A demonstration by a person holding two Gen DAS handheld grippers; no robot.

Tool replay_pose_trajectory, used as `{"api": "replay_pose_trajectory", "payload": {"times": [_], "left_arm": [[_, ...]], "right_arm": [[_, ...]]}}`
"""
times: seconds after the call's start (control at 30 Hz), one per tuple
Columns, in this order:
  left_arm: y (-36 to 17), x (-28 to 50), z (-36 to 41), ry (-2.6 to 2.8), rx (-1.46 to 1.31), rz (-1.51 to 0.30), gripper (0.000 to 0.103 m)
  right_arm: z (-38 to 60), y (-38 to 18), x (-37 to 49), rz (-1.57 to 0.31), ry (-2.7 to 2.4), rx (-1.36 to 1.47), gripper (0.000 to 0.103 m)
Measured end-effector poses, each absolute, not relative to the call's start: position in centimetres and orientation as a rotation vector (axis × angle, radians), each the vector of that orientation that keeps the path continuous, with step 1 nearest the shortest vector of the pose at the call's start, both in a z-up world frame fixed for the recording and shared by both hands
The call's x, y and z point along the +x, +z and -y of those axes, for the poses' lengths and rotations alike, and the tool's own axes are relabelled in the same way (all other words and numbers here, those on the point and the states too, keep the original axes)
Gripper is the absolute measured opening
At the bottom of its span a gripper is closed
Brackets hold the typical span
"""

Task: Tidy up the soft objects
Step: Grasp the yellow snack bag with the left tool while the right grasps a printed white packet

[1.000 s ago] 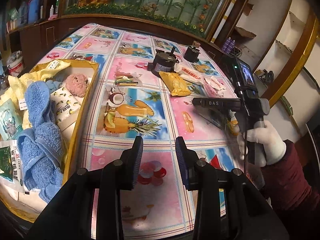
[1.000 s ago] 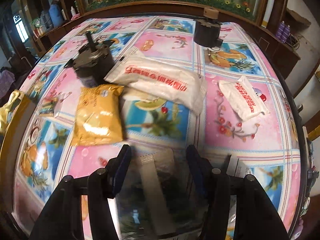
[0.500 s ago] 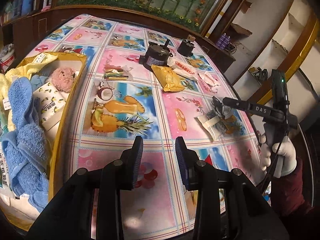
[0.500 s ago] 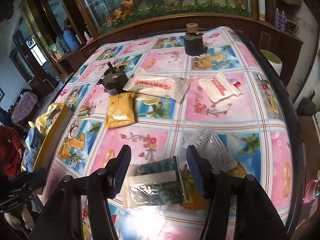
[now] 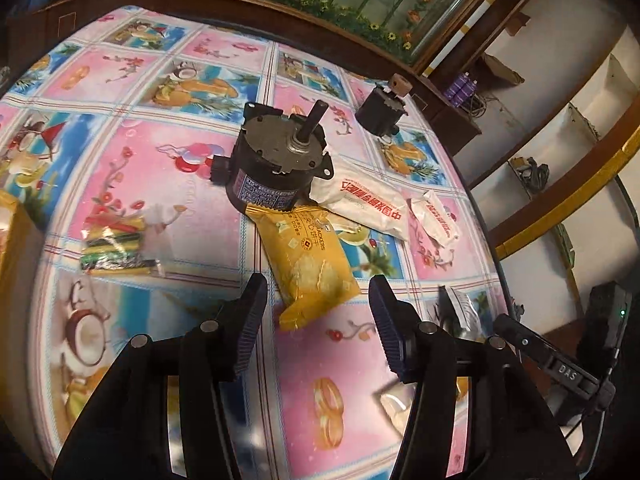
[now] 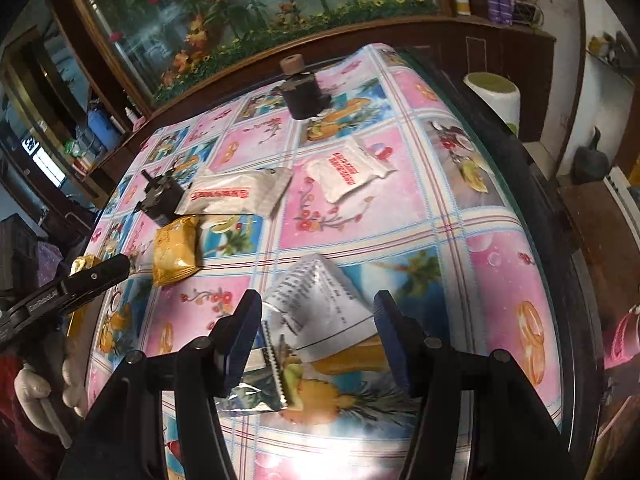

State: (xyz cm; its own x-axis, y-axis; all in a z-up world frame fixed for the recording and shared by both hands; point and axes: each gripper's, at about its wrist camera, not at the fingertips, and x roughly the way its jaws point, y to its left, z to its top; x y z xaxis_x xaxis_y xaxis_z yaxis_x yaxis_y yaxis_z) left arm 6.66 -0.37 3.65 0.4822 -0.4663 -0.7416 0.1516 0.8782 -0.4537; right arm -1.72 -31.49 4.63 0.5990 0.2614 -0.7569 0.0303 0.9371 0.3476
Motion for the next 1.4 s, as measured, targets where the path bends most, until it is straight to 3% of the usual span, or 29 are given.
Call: {"api": "replay_pose_trajectory", "payload": {"times": [0.17,0.23,0.33,0.57,0.6,0.63,0.73,0.8,0.87,1.07,1.4], "left_arm": [[1.7,8.7,2.2,-0.402,-0.342,-1.017,0.055],[2.0,8.8,2.7,-0.38,-0.309,-0.985,0.067],[2.0,9.1,3.8,-0.355,-0.242,-0.978,0.071],[1.6,8.4,7.0,-0.28,-0.001,-0.96,0.071],[1.5,8.4,6.9,-0.277,-0.008,-0.954,0.066],[1.6,8.3,6.8,-0.282,-0.019,-0.946,0.05],[1.7,8.2,6.1,-0.311,-0.052,-0.95,0.043],[1.9,7.9,5.7,-0.319,-0.069,-0.952,0.04],[2.1,7.6,5.0,-0.329,-0.099,-0.956,0.039],[3.8,5.1,3.3,-0.357,-0.166,-0.931,0.039],[9.1,-1.2,-2.8,-0.389,-0.303,-0.819,0.039]], "right_arm": [[33.2,3.5,-0.7,-0.949,0.141,0.488,0.059],[32.5,3.3,-0.1,-0.957,0.147,0.488,0.059],[30.7,3.1,0.7,-0.965,0.168,0.422,0.06],[27.1,2.3,1.4,-0.999,0.21,0.247,0.067],[26.8,2.3,1.3,-0.995,0.207,0.222,0.067],[26.5,2.3,1.3,-0.993,0.208,0.204,0.067],[25.7,2.2,0.8,-0.986,0.209,0.145,0.066],[25.6,2.2,0.5,-0.976,0.207,0.138,0.058],[26.3,2.3,0.4,-0.972,0.222,0.187,0.041],[26.8,3.1,-1.0,-0.95,0.244,0.249,0.027],[25.6,7.9,-4.4,-0.849,0.301,0.277,0.024]]}}
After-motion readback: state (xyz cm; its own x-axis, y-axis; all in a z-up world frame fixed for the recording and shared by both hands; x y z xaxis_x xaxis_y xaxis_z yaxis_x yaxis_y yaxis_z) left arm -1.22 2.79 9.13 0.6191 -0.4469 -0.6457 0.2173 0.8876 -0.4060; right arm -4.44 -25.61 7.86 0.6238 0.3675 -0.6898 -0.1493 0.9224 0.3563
